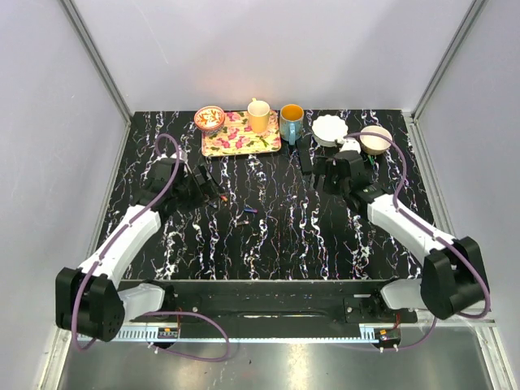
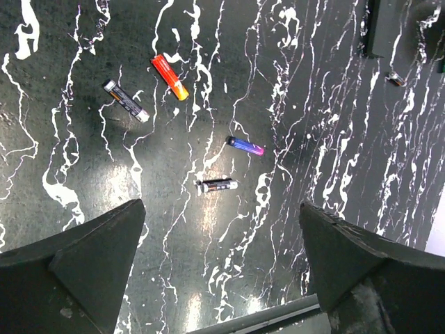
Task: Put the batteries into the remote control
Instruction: Move the remote control to the center of the board.
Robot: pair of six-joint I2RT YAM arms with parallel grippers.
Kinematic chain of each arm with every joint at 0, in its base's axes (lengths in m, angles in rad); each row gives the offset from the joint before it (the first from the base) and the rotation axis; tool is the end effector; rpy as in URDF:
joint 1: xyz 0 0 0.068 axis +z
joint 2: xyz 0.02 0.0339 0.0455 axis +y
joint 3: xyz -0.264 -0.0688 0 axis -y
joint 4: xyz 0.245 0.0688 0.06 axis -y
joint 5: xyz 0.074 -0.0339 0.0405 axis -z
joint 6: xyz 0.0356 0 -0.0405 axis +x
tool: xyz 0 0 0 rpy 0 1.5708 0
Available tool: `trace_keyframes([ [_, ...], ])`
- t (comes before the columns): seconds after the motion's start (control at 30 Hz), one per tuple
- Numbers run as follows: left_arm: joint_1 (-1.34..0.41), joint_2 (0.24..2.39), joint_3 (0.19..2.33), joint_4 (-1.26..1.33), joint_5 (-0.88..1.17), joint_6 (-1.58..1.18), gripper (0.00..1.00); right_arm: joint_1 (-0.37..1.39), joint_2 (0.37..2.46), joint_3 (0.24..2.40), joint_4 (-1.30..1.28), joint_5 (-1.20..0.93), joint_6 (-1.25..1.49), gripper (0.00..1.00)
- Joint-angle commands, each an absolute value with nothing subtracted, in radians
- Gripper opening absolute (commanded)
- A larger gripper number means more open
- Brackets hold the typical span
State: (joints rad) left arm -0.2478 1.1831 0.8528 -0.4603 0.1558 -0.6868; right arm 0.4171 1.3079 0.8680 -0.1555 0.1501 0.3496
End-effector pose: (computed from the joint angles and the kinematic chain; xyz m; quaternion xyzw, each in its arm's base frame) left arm 0.2393 -0.0662 0.2576 -0.1719 0.9064 -0.2350 0.3061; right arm 0.2664 0.1122 0.2571 0.0054 0.8816 0.1133 0.4581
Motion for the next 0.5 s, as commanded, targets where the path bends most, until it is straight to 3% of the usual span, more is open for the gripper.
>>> trace_keyframes([
  [0.0, -0.249, 1.092, 0.828, -0.423, 0.178, -0.658, 0.99, 0.419, 1.406, 0.997, -0.132, 0.141, 0.306, 1.00],
  [0.47, -0.278, 0.965, 0.749, -0.422, 0.250, -0.557, 0.98, 0.396, 1.992, 1.503, -0.265, 0.141, 0.138, 0.99],
])
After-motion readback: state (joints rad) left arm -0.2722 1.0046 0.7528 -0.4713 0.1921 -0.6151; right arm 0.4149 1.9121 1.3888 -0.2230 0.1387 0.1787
